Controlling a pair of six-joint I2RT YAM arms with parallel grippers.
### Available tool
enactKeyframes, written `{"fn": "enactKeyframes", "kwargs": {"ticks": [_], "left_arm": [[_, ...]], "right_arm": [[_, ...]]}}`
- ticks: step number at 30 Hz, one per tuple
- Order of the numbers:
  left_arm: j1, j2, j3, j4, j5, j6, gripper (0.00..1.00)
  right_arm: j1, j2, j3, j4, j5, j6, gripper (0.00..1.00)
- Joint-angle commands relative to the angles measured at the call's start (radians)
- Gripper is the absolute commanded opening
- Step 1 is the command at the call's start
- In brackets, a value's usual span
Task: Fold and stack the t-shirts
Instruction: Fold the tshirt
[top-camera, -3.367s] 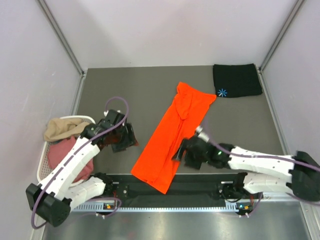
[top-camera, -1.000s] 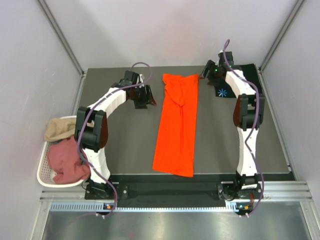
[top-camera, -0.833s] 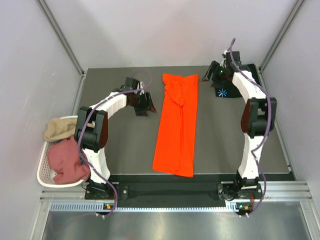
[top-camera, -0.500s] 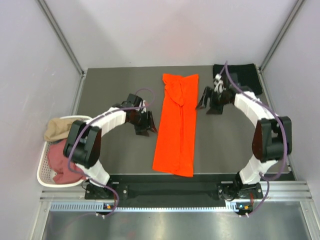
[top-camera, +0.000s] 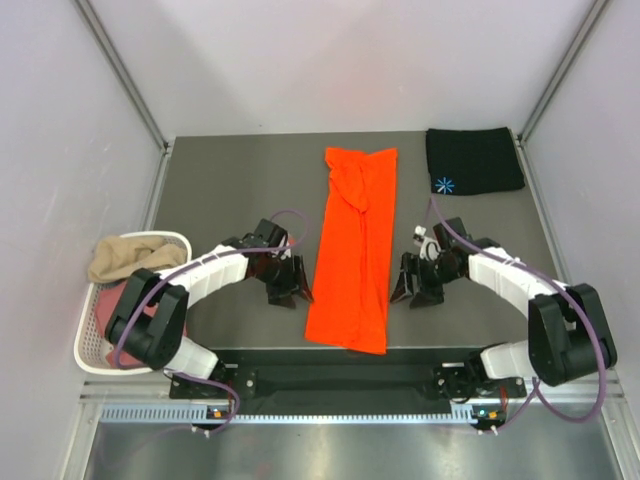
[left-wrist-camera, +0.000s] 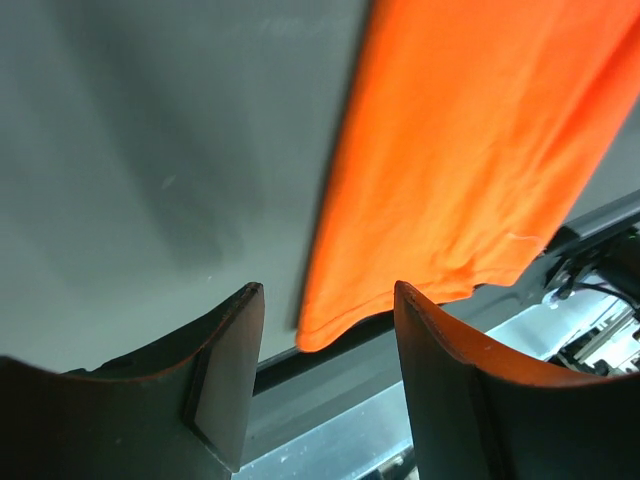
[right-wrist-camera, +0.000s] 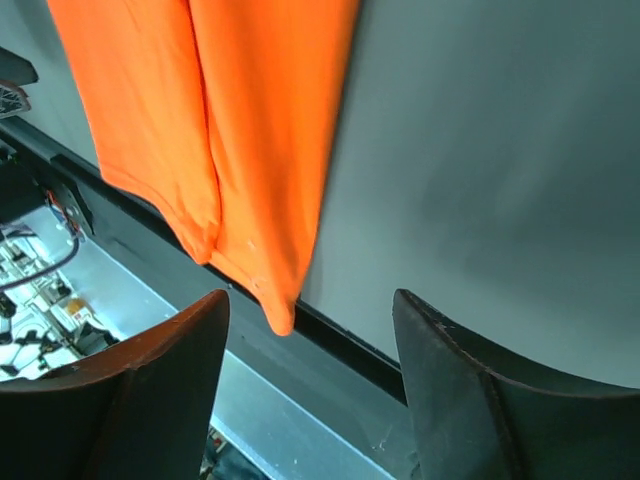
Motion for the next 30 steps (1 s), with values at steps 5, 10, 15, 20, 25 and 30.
{"fn": "enactKeyframes", "kwargs": {"ticks": [5, 10, 15, 20, 25, 30], "left_arm": [[-0.038, -0.093, -0.127, 0.066, 0.011, -0.093, 0.59], [-0.055, -0.128, -0.172, 0.107, 0.029, -0.136, 0.59], [-0.072, -0.115, -0.183, 0.139, 0.038, -0.162, 0.59], [-0.092, -0.086, -0.18, 0.133, 0.043, -0.184, 0.59], [-0.119, -0.078, -0.183, 0.086, 0.026, -0.192, 0.56], [-0.139, -0.06, -0.181, 0.07, 0.017, -0.193, 0.52]], "right_arm": [[0.017, -0.104, -0.114, 0.065, -0.064, 0.008, 0.61], [0.063, -0.113, -0.173, 0.101, -0.098, 0.06, 0.56], [0.146, -0.11, -0.21, 0.177, -0.101, 0.129, 0.54], [0.162, -0.15, -0.254, 0.201, -0.097, 0.173, 0.52], [0.194, -0.164, -0.279, 0.209, -0.095, 0.192, 0.51], [0.214, -0.179, -0.306, 0.241, -0.091, 0.221, 0.51]]}}
